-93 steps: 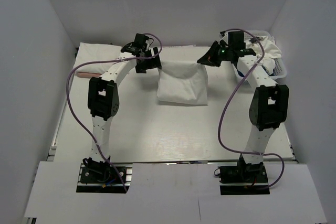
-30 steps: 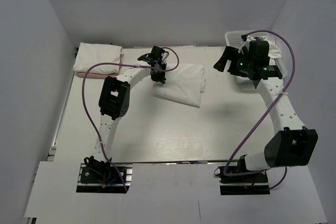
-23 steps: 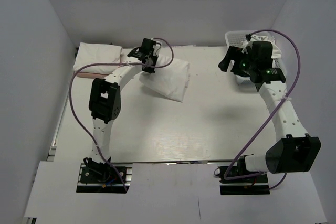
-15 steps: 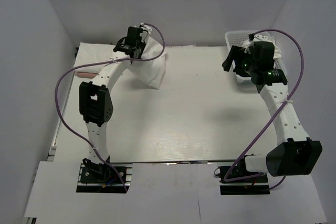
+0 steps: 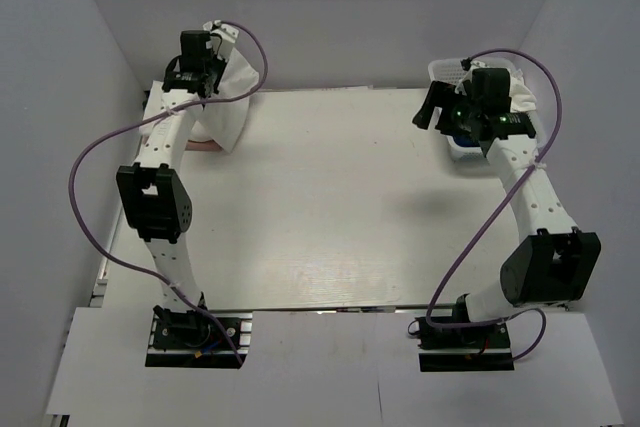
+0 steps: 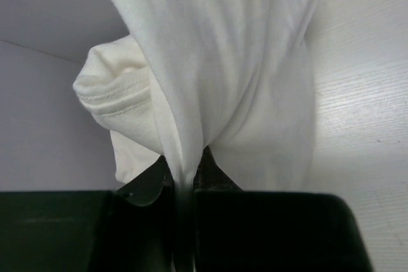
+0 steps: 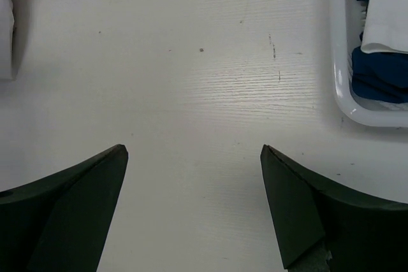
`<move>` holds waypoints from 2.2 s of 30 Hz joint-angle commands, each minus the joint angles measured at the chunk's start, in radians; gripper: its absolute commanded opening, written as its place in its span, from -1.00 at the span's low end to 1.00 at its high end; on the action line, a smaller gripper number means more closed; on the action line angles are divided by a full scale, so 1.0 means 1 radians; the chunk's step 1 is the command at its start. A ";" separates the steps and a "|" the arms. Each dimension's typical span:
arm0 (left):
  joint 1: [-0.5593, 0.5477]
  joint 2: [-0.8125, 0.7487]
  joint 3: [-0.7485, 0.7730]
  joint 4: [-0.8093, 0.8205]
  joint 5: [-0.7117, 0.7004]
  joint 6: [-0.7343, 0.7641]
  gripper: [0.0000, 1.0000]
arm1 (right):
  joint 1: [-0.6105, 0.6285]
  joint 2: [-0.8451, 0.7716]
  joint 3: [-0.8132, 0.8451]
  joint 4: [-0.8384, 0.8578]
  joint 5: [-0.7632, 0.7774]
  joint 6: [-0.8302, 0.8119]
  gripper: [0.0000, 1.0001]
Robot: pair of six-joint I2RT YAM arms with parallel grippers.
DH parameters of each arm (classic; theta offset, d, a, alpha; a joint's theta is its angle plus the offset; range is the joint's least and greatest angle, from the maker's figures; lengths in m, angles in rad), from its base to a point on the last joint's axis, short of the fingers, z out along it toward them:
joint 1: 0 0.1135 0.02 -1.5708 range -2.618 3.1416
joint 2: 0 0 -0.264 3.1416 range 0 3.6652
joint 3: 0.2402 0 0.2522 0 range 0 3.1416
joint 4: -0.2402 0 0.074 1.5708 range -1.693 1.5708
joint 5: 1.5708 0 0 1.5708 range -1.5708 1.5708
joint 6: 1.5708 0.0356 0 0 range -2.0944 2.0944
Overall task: Fold and stack the t-shirts
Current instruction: Put the neatly folded tshirt into the corner of the board with the left arm
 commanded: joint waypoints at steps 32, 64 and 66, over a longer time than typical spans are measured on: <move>0.198 0.007 0.268 0.061 0.279 -0.174 -1.00 | 0.012 0.032 0.149 -0.110 0.153 0.044 0.81; 0.283 0.169 0.211 0.038 0.273 -0.287 -1.00 | 0.012 0.031 0.161 -0.125 0.169 0.022 0.81; 0.302 0.200 0.246 0.038 0.273 -0.287 -1.00 | 0.012 0.041 0.173 -0.128 0.160 0.028 0.81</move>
